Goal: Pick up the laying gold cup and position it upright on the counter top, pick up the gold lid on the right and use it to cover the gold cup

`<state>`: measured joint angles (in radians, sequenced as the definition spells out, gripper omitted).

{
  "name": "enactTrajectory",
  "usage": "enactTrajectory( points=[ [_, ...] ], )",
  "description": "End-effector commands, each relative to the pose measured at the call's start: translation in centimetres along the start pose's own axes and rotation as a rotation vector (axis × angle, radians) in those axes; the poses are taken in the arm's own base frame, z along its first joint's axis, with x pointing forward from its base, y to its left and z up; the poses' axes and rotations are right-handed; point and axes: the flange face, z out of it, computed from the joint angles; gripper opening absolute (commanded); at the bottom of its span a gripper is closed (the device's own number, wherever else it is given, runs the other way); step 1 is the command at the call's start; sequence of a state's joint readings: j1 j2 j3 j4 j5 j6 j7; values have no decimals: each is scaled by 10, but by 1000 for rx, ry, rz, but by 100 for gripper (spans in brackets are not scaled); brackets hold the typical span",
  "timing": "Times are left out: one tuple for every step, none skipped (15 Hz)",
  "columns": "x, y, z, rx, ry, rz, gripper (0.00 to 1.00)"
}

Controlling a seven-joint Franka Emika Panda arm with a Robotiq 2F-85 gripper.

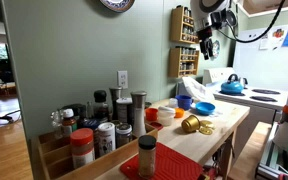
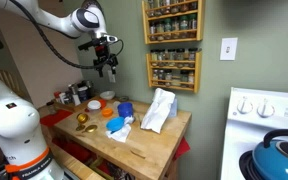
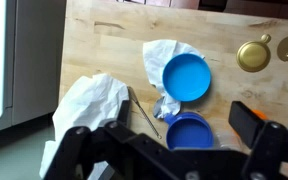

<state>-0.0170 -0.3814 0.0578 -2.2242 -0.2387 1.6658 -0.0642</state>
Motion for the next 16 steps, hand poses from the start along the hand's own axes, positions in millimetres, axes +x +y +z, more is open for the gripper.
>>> enactTrajectory(
  points=[
    [0, 0, -1, 0, -1, 0, 100],
    [0, 0, -1, 0, -1, 0, 100],
    [0, 0, -1, 0, -1, 0, 100],
    [0, 0, -1, 0, -1, 0, 100],
    [0, 0, -1, 0, -1, 0, 100],
    [0, 0, -1, 0, -1, 0, 100],
    [0, 0, -1, 0, -1, 0, 100],
    [0, 0, -1, 0, -1, 0, 100],
    [0, 0, -1, 0, -1, 0, 100],
    [0, 0, -1, 0, -1, 0, 100],
    [0, 0, -1, 0, -1, 0, 100],
    [0, 0, -1, 0, -1, 0, 100],
    [0, 0, -1, 0, -1, 0, 100],
    [0, 0, -1, 0, -1, 0, 100],
    [0, 0, -1, 0, -1, 0, 100],
    [-1, -8, 3, 19, 1, -3, 100]
  ],
)
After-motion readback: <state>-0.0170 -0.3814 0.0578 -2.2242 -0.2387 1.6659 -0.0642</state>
